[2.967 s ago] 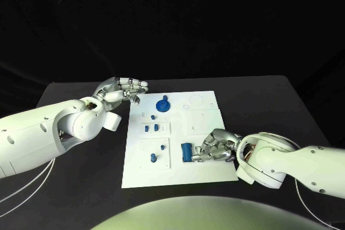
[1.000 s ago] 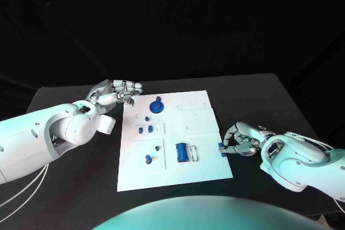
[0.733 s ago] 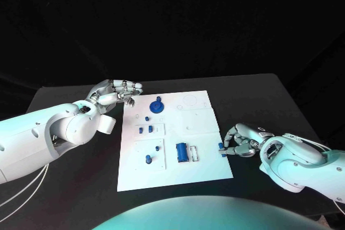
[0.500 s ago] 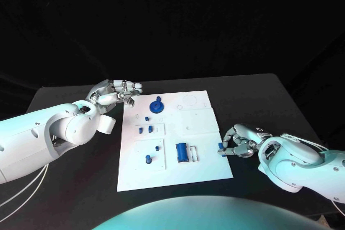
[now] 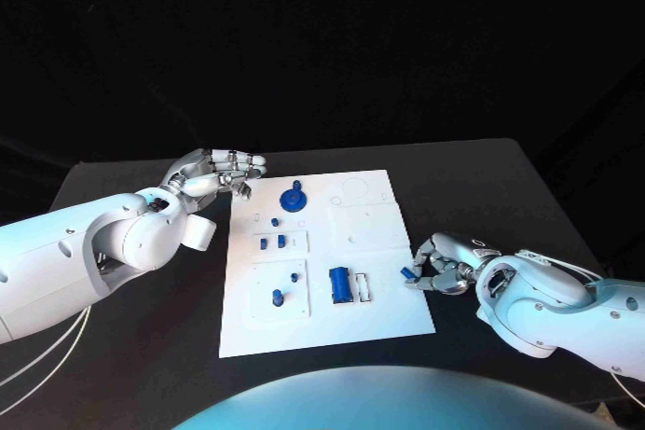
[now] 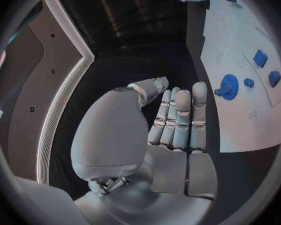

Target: Assemble the parts on the task board

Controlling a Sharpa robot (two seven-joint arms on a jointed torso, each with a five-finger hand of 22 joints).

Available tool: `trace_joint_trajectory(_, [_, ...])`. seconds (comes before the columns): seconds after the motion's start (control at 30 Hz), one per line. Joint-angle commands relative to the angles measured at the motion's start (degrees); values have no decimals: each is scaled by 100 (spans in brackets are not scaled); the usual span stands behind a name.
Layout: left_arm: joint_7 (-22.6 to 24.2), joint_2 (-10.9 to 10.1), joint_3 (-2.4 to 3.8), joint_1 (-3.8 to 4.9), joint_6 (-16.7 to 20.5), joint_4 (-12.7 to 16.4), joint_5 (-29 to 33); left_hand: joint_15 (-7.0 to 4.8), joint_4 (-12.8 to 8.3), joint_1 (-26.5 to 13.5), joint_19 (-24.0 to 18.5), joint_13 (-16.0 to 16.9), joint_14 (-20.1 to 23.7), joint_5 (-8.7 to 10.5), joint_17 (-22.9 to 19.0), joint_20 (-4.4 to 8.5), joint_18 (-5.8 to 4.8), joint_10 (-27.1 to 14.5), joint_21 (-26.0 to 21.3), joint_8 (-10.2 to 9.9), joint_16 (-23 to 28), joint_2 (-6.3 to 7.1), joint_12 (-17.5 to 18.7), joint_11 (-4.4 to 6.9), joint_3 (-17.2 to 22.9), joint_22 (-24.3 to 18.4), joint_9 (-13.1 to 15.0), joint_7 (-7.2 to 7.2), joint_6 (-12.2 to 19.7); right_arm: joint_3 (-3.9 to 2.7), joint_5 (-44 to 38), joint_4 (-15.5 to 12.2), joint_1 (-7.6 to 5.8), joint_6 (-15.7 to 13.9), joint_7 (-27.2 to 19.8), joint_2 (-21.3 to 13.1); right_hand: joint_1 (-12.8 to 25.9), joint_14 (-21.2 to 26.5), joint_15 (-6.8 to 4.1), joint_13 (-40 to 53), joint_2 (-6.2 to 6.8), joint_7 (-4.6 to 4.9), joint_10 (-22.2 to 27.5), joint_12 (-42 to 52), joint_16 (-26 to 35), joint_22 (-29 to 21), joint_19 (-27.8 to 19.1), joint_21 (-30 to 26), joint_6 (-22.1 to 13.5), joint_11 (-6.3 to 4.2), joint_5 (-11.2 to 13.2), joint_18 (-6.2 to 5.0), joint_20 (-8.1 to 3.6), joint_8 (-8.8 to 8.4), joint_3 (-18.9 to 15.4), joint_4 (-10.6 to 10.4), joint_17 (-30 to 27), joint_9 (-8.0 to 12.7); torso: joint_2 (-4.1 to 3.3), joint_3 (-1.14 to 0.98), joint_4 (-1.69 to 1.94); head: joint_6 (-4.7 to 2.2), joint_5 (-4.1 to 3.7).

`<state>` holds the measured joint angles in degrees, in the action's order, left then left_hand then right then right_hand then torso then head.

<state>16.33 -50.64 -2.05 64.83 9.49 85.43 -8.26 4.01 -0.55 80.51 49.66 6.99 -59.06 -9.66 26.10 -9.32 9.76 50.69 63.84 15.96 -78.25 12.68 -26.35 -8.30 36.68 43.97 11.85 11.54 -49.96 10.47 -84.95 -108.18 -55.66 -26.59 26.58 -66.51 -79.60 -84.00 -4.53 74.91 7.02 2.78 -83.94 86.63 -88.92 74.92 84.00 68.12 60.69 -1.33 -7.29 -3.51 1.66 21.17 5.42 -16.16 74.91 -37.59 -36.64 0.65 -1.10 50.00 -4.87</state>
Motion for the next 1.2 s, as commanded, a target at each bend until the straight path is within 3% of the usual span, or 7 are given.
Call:
trace_joint_trajectory(0.03, [37, 8, 3, 2, -87, 15, 0, 6, 9, -59, -15, -7, 46, -21, -8, -31, 87, -49, -27, 19, -26, -19, -24, 5, -9, -7, -8, -9, 31, 18, -164, 44, 37, 269, 93, 55, -107, -513, -56, 1332, 15, -40, -495, -35, 33, 895, 8, -29, -5, -44, -40, -35, -34, -47, 185, -7, 1093, 17, 2, -2, 0, 0, 4])
trace_joint_trajectory(0.17, [32, 6, 3, 2, -88, 15, 0, 7, 9, -61, -16, -8, 52, -21, -17, -32, 88, -55, -29, 23, -28, -22, -31, 5, -7, -9, -10, -9, 36, 18, -252, 81, 46, 409, 165, 121, -63, -508, -45, 1323, 179, -19, -488, -58, 44, 894, 2, -68, 4, -29, -32, -38, -28, -116, 478, -25, 1067, 13, -2, 0, -1, 0, 8])
trace_joint_trajectory(0.5, [28, 6, 3, 2, -88, 15, 0, 7, 9, -61, -16, -8, 52, -21, -17, -32, 88, -55, -29, 23, -28, -22, -31, 5, -7, -9, -10, -9, 36, 18, -340, 59, 51, 371, 257, 162, -148, -510, -44, 1327, 269, -20, -490, -54, 44, 905, 9, -82, 35, -30, -35, -39, -25, -207, 1011, 61, 1077, 0, -1, -4, -5, 0, 15])
trace_joint_trajectory(0.73, [25, 12, 3, 2, -78, 17, 0, 7, 10, -56, -15, -8, 48, -24, -7, -33, 88, -61, -29, 28, -33, -37, -38, 4, 3, -10, -10, -7, 39, 17, -299, -23, 46, 143, 352, 153, 11, -525, -71, 1353, 322, -52, -508, -5, 21, 953, 50, -5, 62, -71, -33, -26, -60, -241, 2111, 311, 1144, -116, 6, 1, -3, 0, 12])
trace_joint_trajectory(0.77, [24, 14, 3, 2, -76, 16, 0, 7, 10, -56, -15, -8, 48, -24, -7, -33, 88, -61, -29, 28, -33, -37, -38, 4, 3, -10, -10, -7, 39, 16, -239, -46, 37, 116, 351, 150, 536, -528, -73, 1361, 540, -57, -515, 7, 16, 984, 64, 7, 39, -63, -4, -19, -54, -194, 2895, 660, 1163, -311, 9, 2, -4, 0, 16])
trace_joint_trajectory(1.0, [30, 31, 3, 2, -66, 15, 0, 7, 13, -56, -14, -8, 56, -25, -22, -33, 88, -66, -28, 33, -33, -49, -42, 3, 12, -10, -11, -6, 40, 15, 401, -170, -79, -127, 125, 187, 954, -526, -60, 1352, 462, -38, -510, -15, 21, 990, 58, -42, -30, -48, 2, -24, -44, -167, 3321, 888, 1152, -463, 4, 1, 1, 0, 50])
trace_joint_trajectory(1.2, [38, 36, 3, 1, -68, 16, 2, 9, 18, -65, -15, -9, 57, -23, -23, -33, 88, -70, -28, 34, -34, -48, -44, 1, 9, -10, -12, -4, 42, 15, 900, -256, -122, -391, -71, 346, 1315, -532, -51, 1362, 483, -27, -518, 5, 12, 1000, 66, -32, -21, -38, 20, -21, -36, -148, 3395, 888, 1177, -536, 0, -1, 2, 0, 52])
